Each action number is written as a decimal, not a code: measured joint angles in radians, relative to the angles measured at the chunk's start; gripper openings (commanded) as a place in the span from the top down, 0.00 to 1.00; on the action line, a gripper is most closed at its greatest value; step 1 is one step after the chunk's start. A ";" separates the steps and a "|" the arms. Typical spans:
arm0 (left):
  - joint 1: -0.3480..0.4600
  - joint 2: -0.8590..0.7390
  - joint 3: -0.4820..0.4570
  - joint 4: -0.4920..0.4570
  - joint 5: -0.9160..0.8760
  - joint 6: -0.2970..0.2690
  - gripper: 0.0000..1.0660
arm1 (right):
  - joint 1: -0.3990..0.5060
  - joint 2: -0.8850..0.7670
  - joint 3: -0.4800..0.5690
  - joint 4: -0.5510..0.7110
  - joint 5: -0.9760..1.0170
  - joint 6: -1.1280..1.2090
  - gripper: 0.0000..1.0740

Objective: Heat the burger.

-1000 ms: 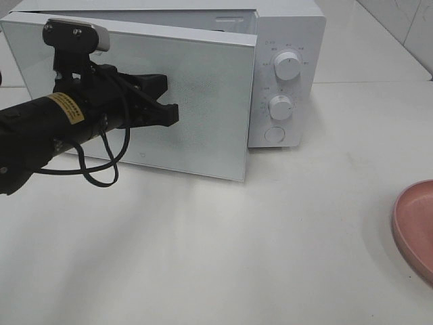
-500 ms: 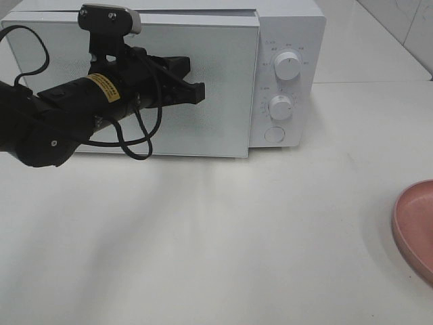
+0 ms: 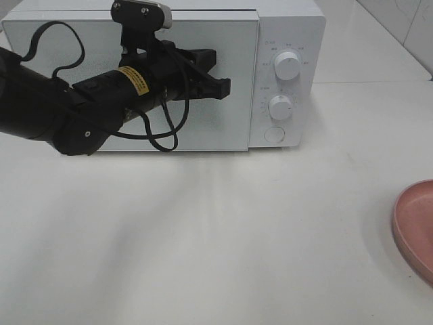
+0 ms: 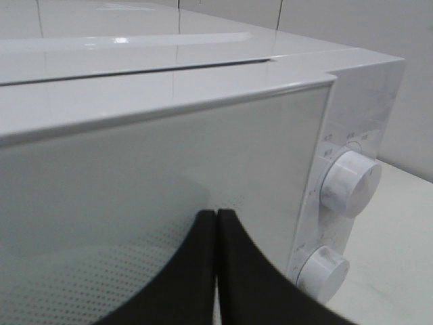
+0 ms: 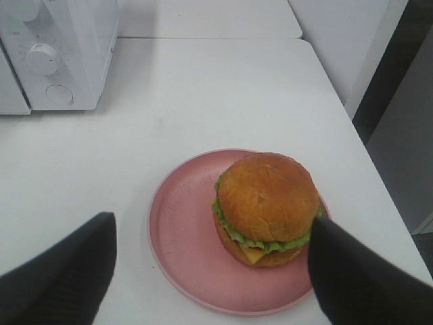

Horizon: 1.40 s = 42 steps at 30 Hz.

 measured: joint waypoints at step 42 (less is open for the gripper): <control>-0.279 -0.207 -0.057 -0.051 1.070 -0.012 0.06 | 0.000 0.000 0.000 0.001 0.000 0.000 0.30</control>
